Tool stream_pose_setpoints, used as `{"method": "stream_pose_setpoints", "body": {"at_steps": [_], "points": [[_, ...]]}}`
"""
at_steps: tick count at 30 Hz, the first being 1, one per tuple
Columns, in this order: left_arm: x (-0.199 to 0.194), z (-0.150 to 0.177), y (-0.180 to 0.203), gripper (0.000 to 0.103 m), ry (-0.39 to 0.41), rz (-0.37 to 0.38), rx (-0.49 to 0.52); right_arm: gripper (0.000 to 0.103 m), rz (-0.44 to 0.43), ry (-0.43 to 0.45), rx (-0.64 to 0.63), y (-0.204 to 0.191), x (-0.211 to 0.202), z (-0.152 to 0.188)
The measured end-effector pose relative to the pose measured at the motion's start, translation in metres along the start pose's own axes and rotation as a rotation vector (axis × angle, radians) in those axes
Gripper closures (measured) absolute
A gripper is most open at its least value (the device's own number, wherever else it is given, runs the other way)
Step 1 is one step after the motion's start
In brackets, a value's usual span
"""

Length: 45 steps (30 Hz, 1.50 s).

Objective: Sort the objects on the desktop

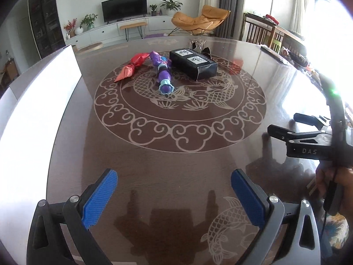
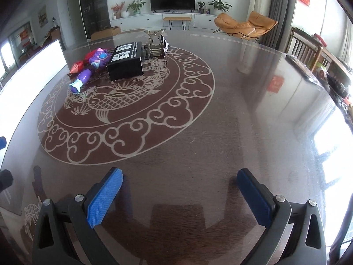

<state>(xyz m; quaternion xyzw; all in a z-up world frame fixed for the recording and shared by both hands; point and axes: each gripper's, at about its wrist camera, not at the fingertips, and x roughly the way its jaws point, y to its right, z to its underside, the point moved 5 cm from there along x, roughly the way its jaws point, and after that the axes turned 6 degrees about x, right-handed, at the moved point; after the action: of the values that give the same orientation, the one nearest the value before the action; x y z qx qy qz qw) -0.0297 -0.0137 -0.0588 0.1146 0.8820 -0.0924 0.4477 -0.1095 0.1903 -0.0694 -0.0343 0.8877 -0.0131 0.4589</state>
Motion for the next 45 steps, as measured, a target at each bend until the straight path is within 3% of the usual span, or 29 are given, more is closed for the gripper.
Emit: {"method": "stream_pose_setpoints", "body": {"at_steps": [5,9,30,45], "points": [[0.027,-0.005,0.009,0.000,-0.055,-0.032,0.022,0.000,0.006,0.000,-0.001,-0.004,0.002,0.003],[0.038,-0.007,0.009,0.000,-0.080,-0.011,-0.010,0.000,0.006,0.000,-0.001,-0.005,0.001,0.003],[0.051,-0.024,-0.001,0.000,-0.046,0.000,0.005,0.000,0.006,-0.001,-0.001,-0.005,0.001,0.003],[0.109,-0.105,-0.031,0.000,-0.107,0.023,0.021,0.000,0.006,-0.001,-0.001,-0.005,0.001,0.003]]}}
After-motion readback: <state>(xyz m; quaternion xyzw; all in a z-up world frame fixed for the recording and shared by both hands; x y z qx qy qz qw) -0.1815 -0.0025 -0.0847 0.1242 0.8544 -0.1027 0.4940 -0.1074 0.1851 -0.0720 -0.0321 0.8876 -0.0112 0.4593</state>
